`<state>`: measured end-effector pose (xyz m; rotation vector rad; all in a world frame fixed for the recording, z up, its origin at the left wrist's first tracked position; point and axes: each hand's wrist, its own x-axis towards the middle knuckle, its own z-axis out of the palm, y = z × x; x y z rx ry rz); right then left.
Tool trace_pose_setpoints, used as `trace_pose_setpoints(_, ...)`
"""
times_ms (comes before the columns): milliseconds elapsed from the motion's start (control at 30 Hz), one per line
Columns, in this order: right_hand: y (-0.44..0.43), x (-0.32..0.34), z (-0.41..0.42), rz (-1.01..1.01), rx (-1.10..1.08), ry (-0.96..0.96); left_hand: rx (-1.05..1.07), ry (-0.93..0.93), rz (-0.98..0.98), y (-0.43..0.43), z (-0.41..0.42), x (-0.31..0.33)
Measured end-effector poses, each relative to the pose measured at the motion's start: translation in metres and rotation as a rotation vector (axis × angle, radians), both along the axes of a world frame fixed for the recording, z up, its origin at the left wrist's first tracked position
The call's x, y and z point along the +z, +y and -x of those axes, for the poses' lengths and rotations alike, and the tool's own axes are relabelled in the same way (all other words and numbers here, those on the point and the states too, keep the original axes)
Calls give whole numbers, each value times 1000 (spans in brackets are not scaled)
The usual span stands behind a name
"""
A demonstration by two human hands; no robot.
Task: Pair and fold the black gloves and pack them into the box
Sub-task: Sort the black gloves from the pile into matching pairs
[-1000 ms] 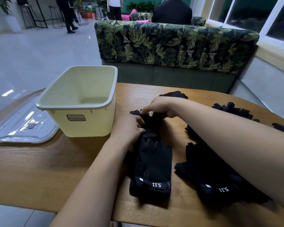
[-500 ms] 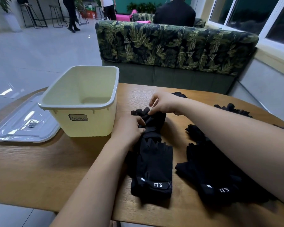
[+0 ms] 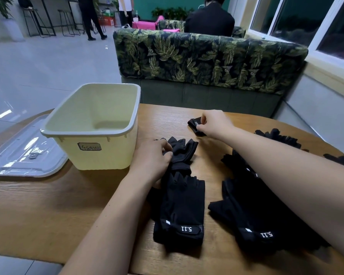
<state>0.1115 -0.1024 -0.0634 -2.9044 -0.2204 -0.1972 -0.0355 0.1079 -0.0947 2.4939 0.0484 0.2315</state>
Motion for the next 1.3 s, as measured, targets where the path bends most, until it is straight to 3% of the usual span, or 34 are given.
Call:
trace_pose_setpoints(133,-2,-13,-1,13,-11,64,2,-21,35,-4,1,4)
trace_pose_setpoints(533,-12,-5,3,29,3,-3,75,-53,258,2,3,15)
trace_pose_setpoints(900,-33,48,15,-763,-54,105,136,-72,440,-6,7,25)
trace_pose_setpoints(1167,-22,97,50,-1065,107,156,134,-139,598,-11,14,41)
trace_pose_setpoints(1300,-16,110,68,-995,191,169,106,-151,754,-14,18,51)
